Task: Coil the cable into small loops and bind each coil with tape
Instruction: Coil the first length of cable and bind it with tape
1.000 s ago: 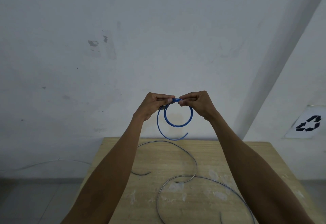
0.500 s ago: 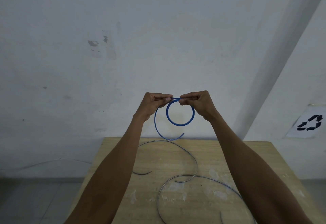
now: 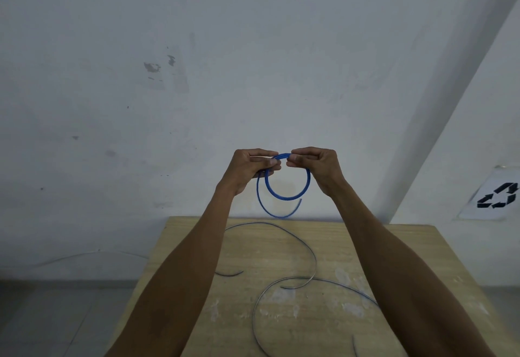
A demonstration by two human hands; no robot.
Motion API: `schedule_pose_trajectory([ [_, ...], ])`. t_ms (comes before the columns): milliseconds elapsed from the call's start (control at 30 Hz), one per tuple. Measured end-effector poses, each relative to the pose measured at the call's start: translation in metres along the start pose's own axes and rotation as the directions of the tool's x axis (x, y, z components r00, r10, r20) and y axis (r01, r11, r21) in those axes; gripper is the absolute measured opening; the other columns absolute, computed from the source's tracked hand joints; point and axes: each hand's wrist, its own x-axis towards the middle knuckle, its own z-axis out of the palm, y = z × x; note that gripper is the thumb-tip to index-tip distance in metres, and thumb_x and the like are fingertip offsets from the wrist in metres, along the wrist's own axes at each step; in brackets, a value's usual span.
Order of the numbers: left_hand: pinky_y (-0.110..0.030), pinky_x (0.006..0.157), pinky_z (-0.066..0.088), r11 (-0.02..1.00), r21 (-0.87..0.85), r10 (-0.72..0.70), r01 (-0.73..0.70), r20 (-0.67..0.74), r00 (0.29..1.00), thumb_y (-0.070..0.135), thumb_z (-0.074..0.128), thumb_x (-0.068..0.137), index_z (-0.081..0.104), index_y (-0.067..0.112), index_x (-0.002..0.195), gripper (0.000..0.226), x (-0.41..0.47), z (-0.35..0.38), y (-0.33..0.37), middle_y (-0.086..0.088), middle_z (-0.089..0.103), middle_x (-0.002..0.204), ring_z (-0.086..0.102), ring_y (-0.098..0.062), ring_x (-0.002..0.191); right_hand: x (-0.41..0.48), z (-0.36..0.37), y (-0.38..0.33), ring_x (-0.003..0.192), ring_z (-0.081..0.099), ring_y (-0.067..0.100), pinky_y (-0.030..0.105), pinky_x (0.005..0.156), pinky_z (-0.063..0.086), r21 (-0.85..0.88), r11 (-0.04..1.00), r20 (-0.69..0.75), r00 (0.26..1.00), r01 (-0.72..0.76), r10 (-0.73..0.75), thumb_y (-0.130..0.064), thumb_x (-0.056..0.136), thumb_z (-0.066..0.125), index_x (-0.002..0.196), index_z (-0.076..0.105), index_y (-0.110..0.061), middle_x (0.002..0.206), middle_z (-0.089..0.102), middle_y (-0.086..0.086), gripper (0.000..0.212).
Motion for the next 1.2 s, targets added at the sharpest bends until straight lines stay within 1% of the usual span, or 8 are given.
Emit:
schedule_pose_trajectory([
  [100, -0.039, 0.095, 0.06, 1.0, -0.006, 0.011, -0.012, -0.021, 1.0, 0.004, 0.074, 0.091, 0.073, -0.001, 0.119, 0.028, 0.0, -0.001, -0.002, -0.017, 0.078, 0.106, 0.077, -0.031, 0.1, 0.0, -0.002, -0.001, 0.091, 0.077, 0.037, 0.036, 0.09, 0.06, -0.05, 0.998, 0.056, 0.998, -0.03, 0.033, -0.005, 0.085, 0.079, 0.109, 0.073, 0.007, 0.099, 0.077, 0.021, 0.027],
  [233, -0.037, 0.096, 0.059, 1.0, 0.0, 0.014, -0.014, 0.01, 1.0, 0.005, 0.073, 0.092, 0.072, -0.002, 0.12, 0.029, -0.003, -0.002, -0.006, -0.016, 0.078, 0.11, 0.076, -0.03, 0.103, 0.001, -0.005, -0.006, 0.087, 0.077, 0.024, 0.021, 0.082, 0.057, -0.321, 0.947, 0.103, 0.994, 0.015, 0.02, -0.012, 0.083, 0.083, 0.099, 0.079, -0.003, 0.089, 0.079, 0.011, 0.019],
  [300, -0.036, 0.096, 0.059, 1.0, 0.006, 0.019, -0.019, 0.019, 1.0, 0.005, 0.073, 0.093, 0.072, -0.003, 0.12, 0.029, -0.002, -0.002, -0.006, -0.016, 0.078, 0.111, 0.076, -0.03, 0.104, 0.002, -0.005, -0.008, 0.086, 0.076, 0.022, 0.018, 0.079, 0.056, -0.394, 0.919, 0.105, 0.994, 0.033, 0.009, -0.012, 0.082, 0.084, 0.095, 0.08, -0.006, 0.085, 0.079, 0.008, 0.016],
  [400, -0.036, 0.096, 0.059, 1.0, 0.014, 0.024, -0.024, 0.021, 0.999, 0.005, 0.073, 0.093, 0.073, -0.003, 0.119, 0.028, 0.0, -0.002, -0.003, -0.015, 0.078, 0.111, 0.076, -0.029, 0.103, 0.002, -0.005, -0.009, 0.084, 0.077, 0.019, 0.018, 0.08, 0.055, -0.446, 0.894, 0.102, 0.995, 0.051, -0.006, -0.011, 0.082, 0.083, 0.099, 0.08, -0.006, 0.084, 0.079, 0.008, 0.018],
  [500, -0.036, 0.096, 0.06, 0.997, 0.066, 0.025, -0.028, 0.048, 0.999, 0.005, 0.072, 0.093, 0.073, -0.003, 0.119, 0.027, 0.002, -0.003, -0.002, -0.016, 0.078, 0.111, 0.076, -0.029, 0.104, 0.003, -0.006, -0.012, 0.08, 0.077, 0.013, 0.02, 0.084, 0.055, -0.557, 0.826, 0.17, 0.985, 0.087, 0.011, -0.01, 0.084, 0.081, 0.106, 0.079, -0.007, 0.079, 0.079, 0.006, 0.023],
  [600, -0.036, 0.095, 0.06, 0.993, 0.108, 0.031, -0.038, 0.07, 0.997, 0.006, 0.072, 0.093, 0.073, -0.003, 0.118, 0.027, 0.003, -0.003, 0.0, -0.016, 0.078, 0.11, 0.076, -0.028, 0.103, 0.004, -0.005, -0.015, 0.075, 0.076, 0.013, 0.029, 0.082, 0.06, -0.654, 0.745, 0.203, 0.979, 0.131, 0.006, -0.011, 0.082, 0.083, 0.101, 0.081, -0.009, 0.076, 0.079, 0.004, 0.02],
  [800, -0.031, 0.093, 0.06, 0.996, 0.05, 0.069, -0.072, 0.062, 0.996, 0.006, 0.072, 0.093, 0.072, -0.005, 0.12, 0.029, 0.003, -0.005, 0.005, -0.017, 0.077, 0.112, 0.076, -0.029, 0.105, 0.005, -0.006, -0.021, 0.075, 0.078, 0.021, 0.032, 0.083, 0.062, -0.502, 0.857, 0.075, 0.993, 0.117, -0.091, -0.008, 0.081, 0.083, 0.099, 0.079, 0.0, 0.081, 0.078, 0.012, 0.019],
  [1200, -0.029, 0.09, 0.059, 0.992, -0.003, 0.125, -0.125, -0.006, 0.992, 0.0, 0.07, 0.093, 0.072, -0.006, 0.119, 0.026, 0.006, -0.01, 0.006, -0.018, 0.078, 0.108, 0.075, -0.027, 0.104, 0.008, -0.001, -0.021, 0.076, 0.078, 0.027, 0.037, 0.082, 0.063, -0.369, 0.923, 0.011, 0.993, 0.113, -0.118, -0.005, 0.083, 0.082, 0.099, 0.078, 0.003, 0.082, 0.078, 0.016, 0.019],
])
